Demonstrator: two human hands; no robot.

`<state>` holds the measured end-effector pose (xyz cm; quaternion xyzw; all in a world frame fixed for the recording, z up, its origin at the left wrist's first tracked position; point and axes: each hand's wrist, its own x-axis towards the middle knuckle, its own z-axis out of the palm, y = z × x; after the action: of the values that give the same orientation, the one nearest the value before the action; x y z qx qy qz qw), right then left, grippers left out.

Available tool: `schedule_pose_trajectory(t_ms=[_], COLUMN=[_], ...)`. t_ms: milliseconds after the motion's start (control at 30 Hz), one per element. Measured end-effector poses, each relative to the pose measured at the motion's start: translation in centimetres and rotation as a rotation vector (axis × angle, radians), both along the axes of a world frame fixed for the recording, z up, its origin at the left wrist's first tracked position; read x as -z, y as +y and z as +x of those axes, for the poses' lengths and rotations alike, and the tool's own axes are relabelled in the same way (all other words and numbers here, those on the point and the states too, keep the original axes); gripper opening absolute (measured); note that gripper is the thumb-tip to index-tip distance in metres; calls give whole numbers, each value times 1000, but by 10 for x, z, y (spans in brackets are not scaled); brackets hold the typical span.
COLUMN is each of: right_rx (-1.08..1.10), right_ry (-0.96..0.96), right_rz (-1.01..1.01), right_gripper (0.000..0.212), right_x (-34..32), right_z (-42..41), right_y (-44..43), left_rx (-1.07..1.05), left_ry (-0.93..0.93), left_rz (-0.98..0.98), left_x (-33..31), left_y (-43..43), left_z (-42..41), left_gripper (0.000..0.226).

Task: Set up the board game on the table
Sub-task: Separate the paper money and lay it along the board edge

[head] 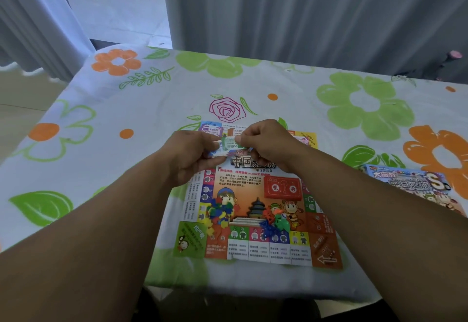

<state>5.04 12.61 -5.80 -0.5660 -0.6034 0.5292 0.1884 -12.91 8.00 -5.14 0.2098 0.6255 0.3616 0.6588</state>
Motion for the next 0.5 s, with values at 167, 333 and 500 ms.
schedule_pose_trajectory(t_ms=[167, 333, 500], right_rx=[125, 53, 7], right_ry=[-10, -121, -204], right_rz=[-18, -75, -19], right_gripper=[21, 20, 27], right_x=[8, 16, 17], right_z=[3, 3, 1], right_y=[4, 2, 2], left_rx=[-29, -45, -85], left_ry=[58, 44, 58], left_rz=[-13, -22, -12], left_x=[3, 2, 5], left_y=[-4, -6, -4], left_z=[-14, -21, -23], left_gripper=[10, 9, 10])
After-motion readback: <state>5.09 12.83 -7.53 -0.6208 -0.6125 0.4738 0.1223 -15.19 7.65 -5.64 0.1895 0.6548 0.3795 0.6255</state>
